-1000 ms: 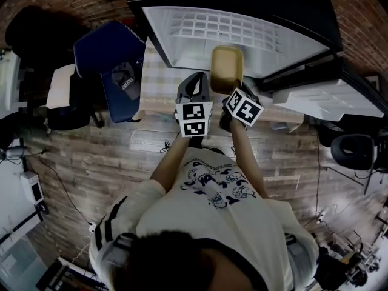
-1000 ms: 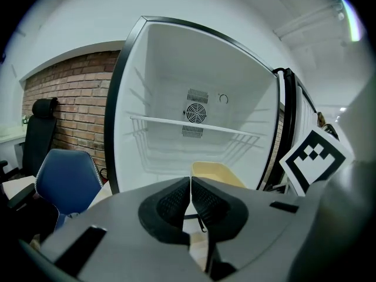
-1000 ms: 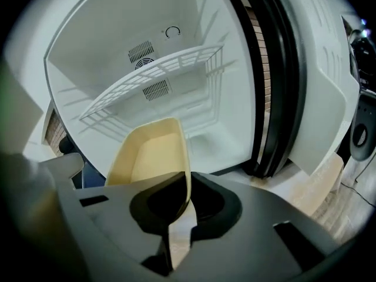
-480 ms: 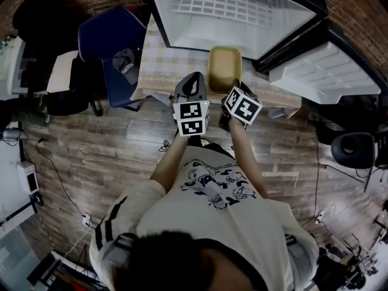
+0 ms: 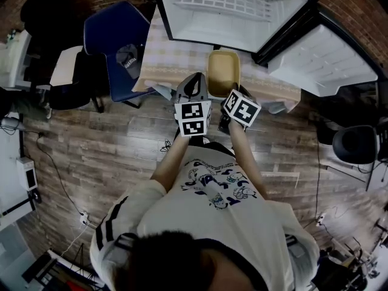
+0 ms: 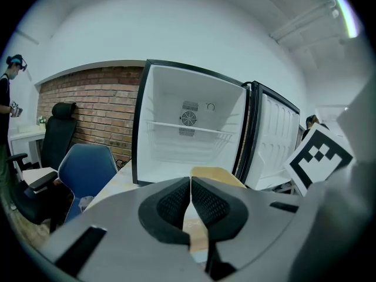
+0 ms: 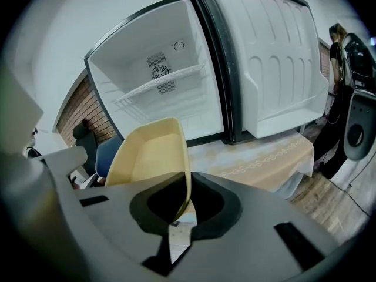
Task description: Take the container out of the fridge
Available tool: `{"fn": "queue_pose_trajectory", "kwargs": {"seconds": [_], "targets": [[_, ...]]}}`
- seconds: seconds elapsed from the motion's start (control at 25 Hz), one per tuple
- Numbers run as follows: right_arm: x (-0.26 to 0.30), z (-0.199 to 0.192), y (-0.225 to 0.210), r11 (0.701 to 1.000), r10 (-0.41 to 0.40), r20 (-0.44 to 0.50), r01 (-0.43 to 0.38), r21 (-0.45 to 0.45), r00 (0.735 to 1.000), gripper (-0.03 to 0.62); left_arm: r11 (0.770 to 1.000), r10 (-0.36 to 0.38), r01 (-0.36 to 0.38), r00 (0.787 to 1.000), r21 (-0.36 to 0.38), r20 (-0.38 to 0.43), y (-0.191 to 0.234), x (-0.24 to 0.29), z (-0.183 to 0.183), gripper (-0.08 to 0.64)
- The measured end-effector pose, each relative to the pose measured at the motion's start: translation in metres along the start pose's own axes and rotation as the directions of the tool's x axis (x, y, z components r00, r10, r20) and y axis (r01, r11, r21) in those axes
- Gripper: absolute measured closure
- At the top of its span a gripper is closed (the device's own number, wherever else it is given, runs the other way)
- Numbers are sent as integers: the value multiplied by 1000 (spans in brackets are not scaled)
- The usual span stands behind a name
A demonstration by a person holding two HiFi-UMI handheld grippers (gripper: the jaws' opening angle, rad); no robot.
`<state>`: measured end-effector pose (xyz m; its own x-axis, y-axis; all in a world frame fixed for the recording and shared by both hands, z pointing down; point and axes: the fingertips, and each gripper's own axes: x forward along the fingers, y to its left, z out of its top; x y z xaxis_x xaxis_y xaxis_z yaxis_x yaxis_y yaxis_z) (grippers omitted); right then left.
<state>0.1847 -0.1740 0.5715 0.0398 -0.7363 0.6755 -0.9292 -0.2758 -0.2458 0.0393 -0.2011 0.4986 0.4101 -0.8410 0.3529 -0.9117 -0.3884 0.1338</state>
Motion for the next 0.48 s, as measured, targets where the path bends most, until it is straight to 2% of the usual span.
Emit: {"fn": "queue_pose_trajectory", "kwargs": {"seconds": [0.48], "targets": [[-20,-20,0,1000,16,-21,-17,-15,1000,548,1000,14,-14,1000,-12,3,-7,-21,-9,538]]}}
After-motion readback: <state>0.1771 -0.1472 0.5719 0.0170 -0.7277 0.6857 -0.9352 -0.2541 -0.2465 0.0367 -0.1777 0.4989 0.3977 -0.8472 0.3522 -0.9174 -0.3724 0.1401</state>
